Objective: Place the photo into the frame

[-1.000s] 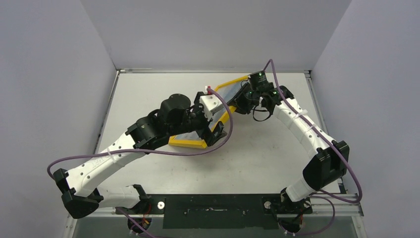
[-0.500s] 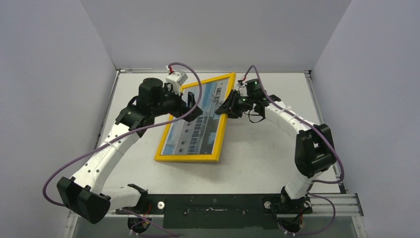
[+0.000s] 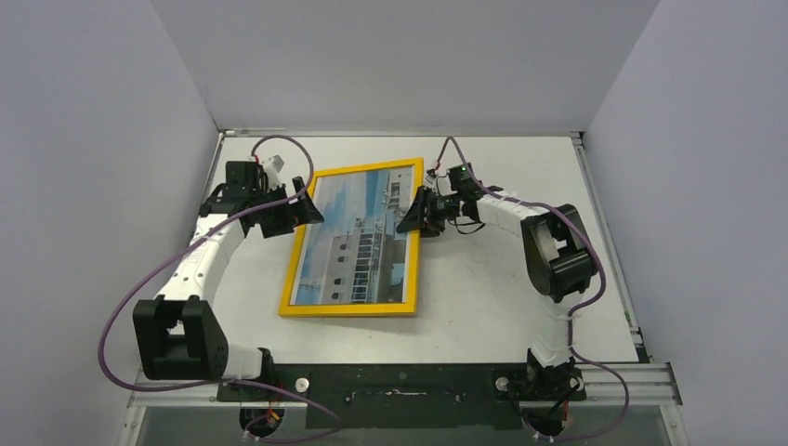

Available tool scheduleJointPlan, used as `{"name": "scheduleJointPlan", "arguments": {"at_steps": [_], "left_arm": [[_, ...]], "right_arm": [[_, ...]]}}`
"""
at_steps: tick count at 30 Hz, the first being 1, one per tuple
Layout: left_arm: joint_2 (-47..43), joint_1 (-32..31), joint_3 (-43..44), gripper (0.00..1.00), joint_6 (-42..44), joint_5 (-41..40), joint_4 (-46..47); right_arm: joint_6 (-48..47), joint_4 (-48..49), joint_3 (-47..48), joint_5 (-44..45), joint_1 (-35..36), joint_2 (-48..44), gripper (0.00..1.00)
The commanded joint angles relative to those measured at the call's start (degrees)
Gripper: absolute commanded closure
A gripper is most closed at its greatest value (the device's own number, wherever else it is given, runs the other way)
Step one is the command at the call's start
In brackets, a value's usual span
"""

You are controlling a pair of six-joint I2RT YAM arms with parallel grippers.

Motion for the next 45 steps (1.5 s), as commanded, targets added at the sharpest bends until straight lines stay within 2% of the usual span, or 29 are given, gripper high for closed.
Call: {"name": "scheduleJointPlan", "arguments": {"at_steps": [1,2,3,10,13,16,19,26,28,31,35,38,41,43,45], "left_arm": [[3.3,4.6,-1.1,0.08,-1.9,1.8,0.4],[4.4,5.3,-0.9,0.08,-1.9,2.8,0.3],[4.9,5.7,-0.6,0.08,-1.8,3.3,0.1],[5.9,5.9,0.5,0.08,-2.6,2.2,-3.5],[4.8,5.9,-0.2,0.08,-3.2,0.2,-6.1],[2.8,5.8,-0.8,0.08,-4.7,-1.7,-9.5],[0.8,5.7,-2.3,0.08,-5.6,-1.4,-12.2],[-5.5,4.5,-8.6,0.06,-5.4,0.7,-17.2],[-6.6,3.3,-10.0,0.03,-5.3,1.0,-18.4],[-6.7,-2.3,-11.1,0.03,-6.1,0.4,-20.2],[-5.6,-7.8,-13.5,0.1,-9.1,0.8,-21.8],[-4.8,-10.5,-15.4,0.12,-9.2,4.4,-21.4],[-3.3,-13.4,-15.8,0.12,-8.6,4.5,-22.1],[-2.5,-15.0,-16.9,0.12,-9.4,4.4,-21.4],[-1.6,-16.7,-17.8,0.13,-10.8,4.0,-21.2]], "right_arm": [[-8.3,5.8,2.8,-5.6,-0.1,1.6,0.52],[-10.2,4.0,3.3,-6.4,-0.2,2.1,0.43],[-12.0,2.6,3.5,-6.4,-0.1,2.4,0.4],[-12.6,2.8,-1.0,-4.3,-0.2,0.6,0.36],[-13.1,1.1,-4.0,-1.0,-0.3,-1.7,0.26],[-12.9,-4.6,-5.7,5.2,-0.7,-3.6,0.24],[-11.5,-6.4,-7.1,12.0,-1.3,-6.5,0.21],[-13.5,-16.3,-2.9,31.1,-1.8,-10.4,0.14],[-14.7,-16.1,-0.4,35.8,-3.5,-9.0,0.13],[-14.7,-15.4,8.9,37.3,-4.4,-3.1,0.13],[-12.4,-11.1,17.6,39.7,-4.2,3.8,0.13],[-10.0,-6.7,20.7,42.1,-4.5,7.3,0.13],[-8.3,-3.5,24.9,40.5,-4.6,11.9,0.13],[-8.4,-0.4,28.0,36.1,-4.5,14.9,0.13],[-6.4,8.8,27.8,29.4,-4.7,17.1,0.14]]}}
